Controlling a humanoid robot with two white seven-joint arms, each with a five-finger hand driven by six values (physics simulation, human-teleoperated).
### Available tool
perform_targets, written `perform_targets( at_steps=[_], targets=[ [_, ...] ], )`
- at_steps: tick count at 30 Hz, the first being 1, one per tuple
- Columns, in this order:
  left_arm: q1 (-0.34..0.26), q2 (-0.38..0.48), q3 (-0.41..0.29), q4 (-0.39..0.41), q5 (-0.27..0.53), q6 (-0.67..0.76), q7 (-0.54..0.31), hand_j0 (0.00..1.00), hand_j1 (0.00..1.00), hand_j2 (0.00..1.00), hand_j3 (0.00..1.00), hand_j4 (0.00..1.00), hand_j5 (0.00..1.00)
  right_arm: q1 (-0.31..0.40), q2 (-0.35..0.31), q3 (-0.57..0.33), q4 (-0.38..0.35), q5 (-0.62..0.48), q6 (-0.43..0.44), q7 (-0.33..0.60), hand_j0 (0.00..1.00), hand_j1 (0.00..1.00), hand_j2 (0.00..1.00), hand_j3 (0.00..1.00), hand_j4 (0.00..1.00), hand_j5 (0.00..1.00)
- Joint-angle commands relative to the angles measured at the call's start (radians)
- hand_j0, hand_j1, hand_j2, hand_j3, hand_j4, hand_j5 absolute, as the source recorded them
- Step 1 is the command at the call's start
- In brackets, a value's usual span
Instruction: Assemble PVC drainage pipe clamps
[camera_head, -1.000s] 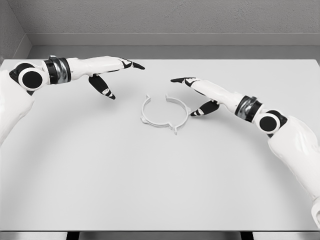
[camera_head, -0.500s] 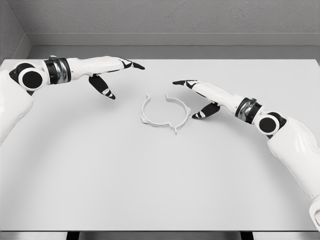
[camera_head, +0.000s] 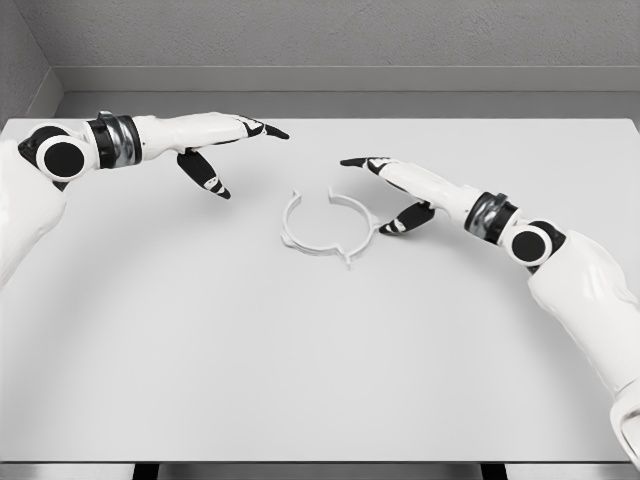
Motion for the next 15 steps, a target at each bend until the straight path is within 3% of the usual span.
perform_targets(
  at_steps=[1,15],
  targets=[
    [0.0,0.001,0.002,0.0,0.008,0.003,0.001,1.0,1.0,1.0,1.0,1.0,1.0,0.0,0.002,-0.001,0.005,-0.006,0.001,0.0,1.0,1.0,1.0,1.0,1.0,1.0],
    [-0.006,0.002,-0.003,0.001,0.008,0.003,0.001,1.0,1.0,1.0,1.0,1.0,1.0,-0.009,0.005,-0.004,0.016,-0.008,0.001,0.0,1.0,1.0,1.0,1.0,1.0,1.0]
  ],
)
